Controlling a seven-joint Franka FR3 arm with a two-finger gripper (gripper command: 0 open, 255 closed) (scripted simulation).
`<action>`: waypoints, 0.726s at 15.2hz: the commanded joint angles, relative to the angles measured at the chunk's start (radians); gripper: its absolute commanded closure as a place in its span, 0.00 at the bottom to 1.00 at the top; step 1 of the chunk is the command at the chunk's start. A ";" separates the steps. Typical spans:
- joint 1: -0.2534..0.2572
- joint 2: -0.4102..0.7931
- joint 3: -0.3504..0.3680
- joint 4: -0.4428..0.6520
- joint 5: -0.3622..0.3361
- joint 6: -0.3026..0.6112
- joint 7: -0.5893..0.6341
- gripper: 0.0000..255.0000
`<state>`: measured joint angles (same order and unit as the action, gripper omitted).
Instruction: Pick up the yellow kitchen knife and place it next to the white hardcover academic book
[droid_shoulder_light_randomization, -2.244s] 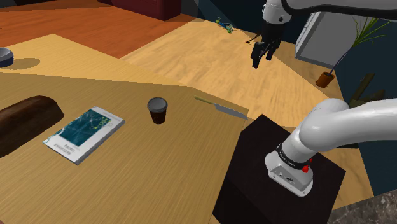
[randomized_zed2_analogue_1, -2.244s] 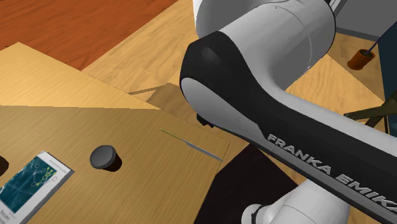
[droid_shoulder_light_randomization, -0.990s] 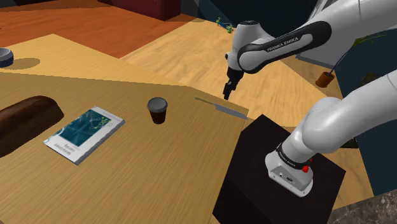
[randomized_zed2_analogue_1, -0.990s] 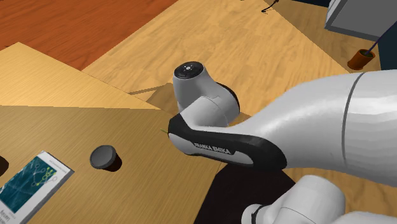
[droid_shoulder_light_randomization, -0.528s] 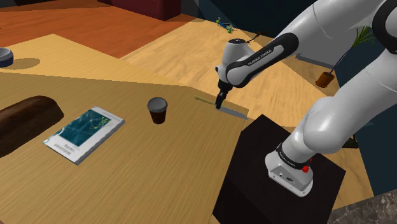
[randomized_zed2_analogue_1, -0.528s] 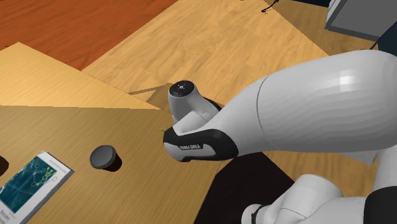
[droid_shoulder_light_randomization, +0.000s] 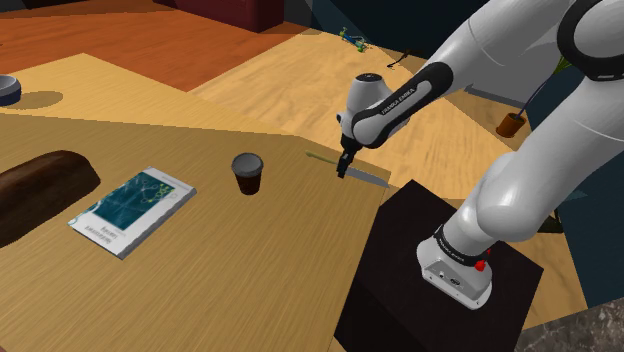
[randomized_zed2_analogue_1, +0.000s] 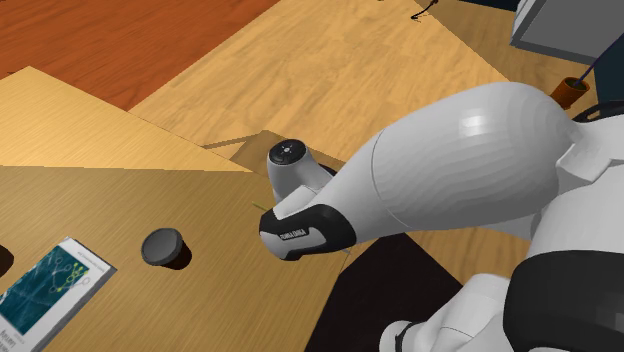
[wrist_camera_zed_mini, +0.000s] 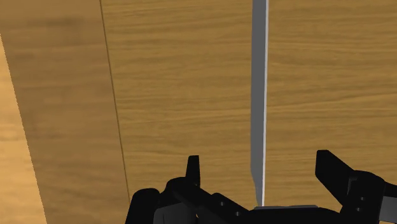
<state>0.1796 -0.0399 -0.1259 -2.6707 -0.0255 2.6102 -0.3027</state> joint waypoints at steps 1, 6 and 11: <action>0.000 0.003 0.000 0.000 0.001 0.003 0.000 0.00; 0.000 0.003 0.000 0.000 0.001 0.003 0.000 1.00; 0.000 0.003 0.000 0.000 0.001 0.003 0.000 1.00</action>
<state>0.1796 -0.0371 -0.1260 -2.6706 -0.0249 2.6133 -0.3031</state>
